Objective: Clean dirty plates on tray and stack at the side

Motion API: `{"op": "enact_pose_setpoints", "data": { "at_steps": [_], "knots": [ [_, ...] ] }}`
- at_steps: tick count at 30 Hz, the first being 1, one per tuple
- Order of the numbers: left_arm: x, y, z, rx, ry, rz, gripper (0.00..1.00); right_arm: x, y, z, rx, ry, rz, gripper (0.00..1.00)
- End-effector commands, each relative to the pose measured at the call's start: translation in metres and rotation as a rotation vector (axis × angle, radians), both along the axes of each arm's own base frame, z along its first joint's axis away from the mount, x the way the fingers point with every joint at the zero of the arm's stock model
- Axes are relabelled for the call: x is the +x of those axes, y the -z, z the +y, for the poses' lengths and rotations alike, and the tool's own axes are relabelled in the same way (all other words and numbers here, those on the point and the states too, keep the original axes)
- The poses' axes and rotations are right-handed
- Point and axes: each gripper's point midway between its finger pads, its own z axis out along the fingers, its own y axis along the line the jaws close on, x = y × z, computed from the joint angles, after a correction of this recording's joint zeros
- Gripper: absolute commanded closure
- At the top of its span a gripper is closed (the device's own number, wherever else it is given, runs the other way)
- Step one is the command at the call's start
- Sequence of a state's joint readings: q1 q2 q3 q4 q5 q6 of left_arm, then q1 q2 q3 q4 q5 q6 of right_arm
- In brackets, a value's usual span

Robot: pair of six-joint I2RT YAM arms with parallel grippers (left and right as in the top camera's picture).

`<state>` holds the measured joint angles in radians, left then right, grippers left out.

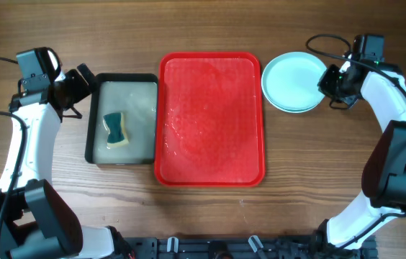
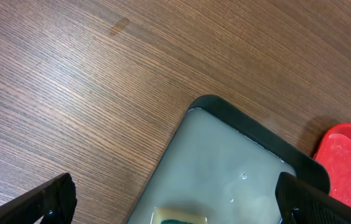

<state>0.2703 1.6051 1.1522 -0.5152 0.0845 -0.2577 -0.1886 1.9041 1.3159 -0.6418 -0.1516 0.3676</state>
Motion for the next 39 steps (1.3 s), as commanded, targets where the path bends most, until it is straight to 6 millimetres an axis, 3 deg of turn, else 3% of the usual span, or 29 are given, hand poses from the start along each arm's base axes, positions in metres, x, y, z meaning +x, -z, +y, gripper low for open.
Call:
{"op": "enact_pose_setpoints", "data": {
  "at_steps": [1,6,9,13,14,17,18,19,25,33,39],
  "knots": [
    [0.004,-0.012,0.0,-0.009,-0.006,-0.032,0.0,-0.002,0.004,0.011,0.033,-0.054,0.003,0.53],
    [0.004,-0.012,0.0,-0.009,-0.006,-0.032,0.0,-0.006,0.003,0.026,0.063,-0.175,0.001,0.31],
    [0.004,-0.012,0.0,-0.009,-0.006,-0.032,0.0,-0.011,0.006,0.045,0.068,-0.219,0.024,0.27],
    [0.004,-0.012,0.0,-0.009,-0.006,-0.032,0.0,-0.017,0.008,0.102,0.051,-0.429,0.024,0.24],
    [0.004,-0.012,0.0,-0.009,-0.006,-0.032,0.0,-0.019,0.008,0.129,0.04,-0.521,0.014,0.24],
    [0.004,-0.012,0.0,-0.009,-0.006,-0.032,0.0,-0.023,0.007,0.165,0.009,-0.679,-0.017,0.2],
    [0.004,-0.012,0.0,-0.009,-0.006,-0.032,0.0,-0.027,0.007,0.179,0.005,-0.722,-0.023,0.14],
    [0.004,-0.012,0.0,-0.009,-0.006,-0.032,0.0,-0.029,0.007,0.186,0.007,-0.738,-0.021,0.01],
    [0.004,-0.012,0.0,-0.009,-0.006,-0.032,0.0,-0.026,0.005,0.193,0.007,-0.744,-0.04,0.0],
    [0.004,-0.012,0.0,-0.009,-0.006,-0.032,0.0,0.001,-0.006,0.199,-0.011,-0.743,-0.167,0.01],
    [0.004,-0.012,0.0,-0.009,-0.006,-0.032,0.0,0.01,-0.011,0.201,-0.017,-0.742,-0.212,0.0]
  ]
}}
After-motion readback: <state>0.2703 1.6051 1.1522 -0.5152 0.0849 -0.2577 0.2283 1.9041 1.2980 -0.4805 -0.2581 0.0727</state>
